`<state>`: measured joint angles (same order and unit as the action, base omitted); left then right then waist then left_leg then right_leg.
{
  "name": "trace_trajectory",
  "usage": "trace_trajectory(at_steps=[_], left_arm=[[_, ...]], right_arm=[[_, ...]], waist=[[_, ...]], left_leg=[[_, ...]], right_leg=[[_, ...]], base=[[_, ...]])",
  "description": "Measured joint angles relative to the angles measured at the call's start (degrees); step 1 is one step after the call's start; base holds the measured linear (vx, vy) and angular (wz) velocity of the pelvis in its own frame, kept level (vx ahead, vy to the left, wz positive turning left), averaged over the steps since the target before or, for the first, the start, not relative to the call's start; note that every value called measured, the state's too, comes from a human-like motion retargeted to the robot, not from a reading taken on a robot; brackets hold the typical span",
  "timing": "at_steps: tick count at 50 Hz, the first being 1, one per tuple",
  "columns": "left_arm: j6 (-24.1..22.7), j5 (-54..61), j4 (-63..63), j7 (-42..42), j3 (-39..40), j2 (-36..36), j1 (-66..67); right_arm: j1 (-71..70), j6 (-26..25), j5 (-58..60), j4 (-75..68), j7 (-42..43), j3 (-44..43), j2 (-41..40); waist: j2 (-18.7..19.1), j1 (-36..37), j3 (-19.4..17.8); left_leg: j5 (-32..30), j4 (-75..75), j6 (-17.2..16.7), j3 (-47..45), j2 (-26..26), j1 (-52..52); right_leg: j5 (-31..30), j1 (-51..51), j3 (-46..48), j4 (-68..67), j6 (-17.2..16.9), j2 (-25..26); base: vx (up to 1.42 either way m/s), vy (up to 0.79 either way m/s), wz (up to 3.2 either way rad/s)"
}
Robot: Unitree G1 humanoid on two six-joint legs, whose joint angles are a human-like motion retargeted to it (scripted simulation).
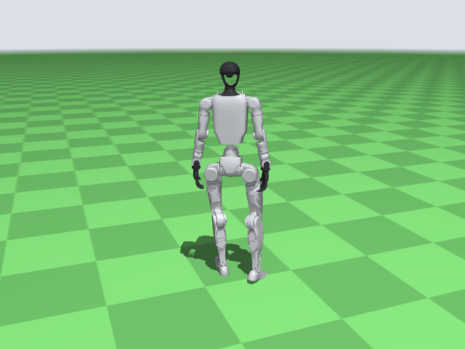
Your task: In place motions
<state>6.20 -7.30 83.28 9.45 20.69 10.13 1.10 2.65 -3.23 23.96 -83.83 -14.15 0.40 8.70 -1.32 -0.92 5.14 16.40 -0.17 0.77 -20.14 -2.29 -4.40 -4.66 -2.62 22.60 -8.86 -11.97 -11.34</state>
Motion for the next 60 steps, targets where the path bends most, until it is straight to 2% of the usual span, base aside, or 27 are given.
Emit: trace_trajectory(at_steps=[5, 8, 15, 19, 23, 32, 40, 45, 50, 55, 60], left_arm=[[-0.2, 0.3, -1.2, 0.1, -0.2, 0.2, -1.2], [-0.2, 0.7, -1.8, 0.3, -0.2, 0.5, -1.5], [0.2, 0.3, -1.3, -0.5, -0.1, 1.7, -2.1], [0.2, 0.9, -0.8, -0.2, -0.7, 1.0, -1.6], [0.1, 0.7, -0.1, -0.5, -1.2, -0.2, -0.5], [0.4, -1.6, 5.0, -1.5, -1.1, -1.8, 2.7], [0.7, -1.5, 5.4, -1.7, 0.3, -2.0, 5.0], [0.7, -1.0, 3.9, -1.6, -1.1, -2.1, 3.9], [0.2, -1.5, 1.0, -1.1, -3.3, -2.5, 2.8], [-0.3, -1.2, 0.6, -0.7, -4.3, -3.0, 0.9], [-0.2, 0.1, 2.7, -0.9, -5.6, -3.3, -2.0]], right_arm=[[-2.0, -0.5, -1.1, 0.1, 0.1, 1.6, -0.7], [-3.0, -0.5, -1.5, 1.2, 0.3, 2.9, -1.1], [-3.5, -0.1, 1.1, 2.8, 0.3, 5.5, -1.2], [-2.3, -0.3, 2.5, 1.9, 0.5, 4.8, -0.5], [-1.7, -0.9, 2.6, 0.7, 0.4, 3.2, 0.0], [-2.3, -1.0, 1.1, 2.2, -0.2, 2.7, -0.6], [-2.5, -0.3, 3.4, 3.8, -1.7, 4.0, -1.6], [-2.5, 0.1, 3.8, 4.3, -1.6, 3.5, -1.6], [-1.5, 0.1, 3.4, 4.0, -1.2, 2.3, -0.8], [-1.4, -1.0, 1.6, 1.7, 0.0, 1.4, -0.2], [-2.6, -1.7, 1.3, 0.4, 1.0, 1.3, 0.0]], waist=[[0.0, -2.7, -1.9], [-0.2, -3.4, -3.0], [-0.4, -6.2, -4.1], [-0.9, -5.1, -3.5], [-1.0, -4.1, -2.8], [0.1, -6.5, -2.1], [-1.1, -6.6, -0.4], [-2.6, -5.3, -0.8], [-3.0, -4.8, -1.0], [-2.2, -5.6, -0.7], [-1.6, -7.1, -2.2]], left_leg=[[0.7, -0.8, -0.5, -5.9, 1.0, 0.6], [0.9, -1.4, -0.8, -9.9, 1.7, 1.0], [1.0, -1.5, -1.3, -13.7, 2.7, 1.0], [1.4, -1.3, -1.6, -14.3, 2.4, 1.6], [1.3, -1.3, -2.0, -14.9, 2.3, 2.2], [1.0, -1.0, -3.3, -15.5, 3.7, 4.0], [1.3, 2.3, -5.3, -16.6, 5.3, 4.5], [0.5, 5.2, -4.2, -12.5, 5.4, 3.8], [2.4, 6.0, -2.3, -8.5, 4.9, 3.6], [2.5, 2.0, -1.5, -11.5, 4.0, 4.8], [1.9, -0.9, -0.9, -12.0, 3.1, 4.9]], right_leg=[[-4.0, -4.1, -6.1, -0.7, -0.6, 0.9], [-4.4, -6.1, -10.3, -1.5, -1.5, 1.8], [-4.0, -5.7, -8.0, -2.5, 0.1, 2.0], [-3.9, -4.5, -7.3, 0.2, 1.4, 1.7], [-4.8, -3.6, -7.3, 2.1, 1.2, 1.5], [-4.7, -1.6, -5.8, 3.6, 2.8, 2.6], [-3.7, -1.8, -7.0, 3.5, 2.6, 2.9], [-4.3, -2.2, -8.6, 3.7, 3.2, 2.7], [-4.6, -2.5, -10.2, 3.6, 2.7, 2.4], [-5.0, -3.7, -11.5, 3.1, 2.5, 2.6], [-6.5, -5.1, -12.6, 2.3, 2.0, 2.9]], base=[[-0.22, -0.02, -1.10], [-0.22, 0.00, -1.17], [-0.17, -0.01, -0.47], [-0.04, -0.01, -0.05], [-0.07, -0.03, -0.01], [-0.15, -0.06, 0.03], [-0.16, -0.09, -0.16], [-0.11, -0.04, -0.31], [0.04, 0.04, -0.27], [0.06, 0.11, -0.20], [-0.02, 0.09, -0.17]])
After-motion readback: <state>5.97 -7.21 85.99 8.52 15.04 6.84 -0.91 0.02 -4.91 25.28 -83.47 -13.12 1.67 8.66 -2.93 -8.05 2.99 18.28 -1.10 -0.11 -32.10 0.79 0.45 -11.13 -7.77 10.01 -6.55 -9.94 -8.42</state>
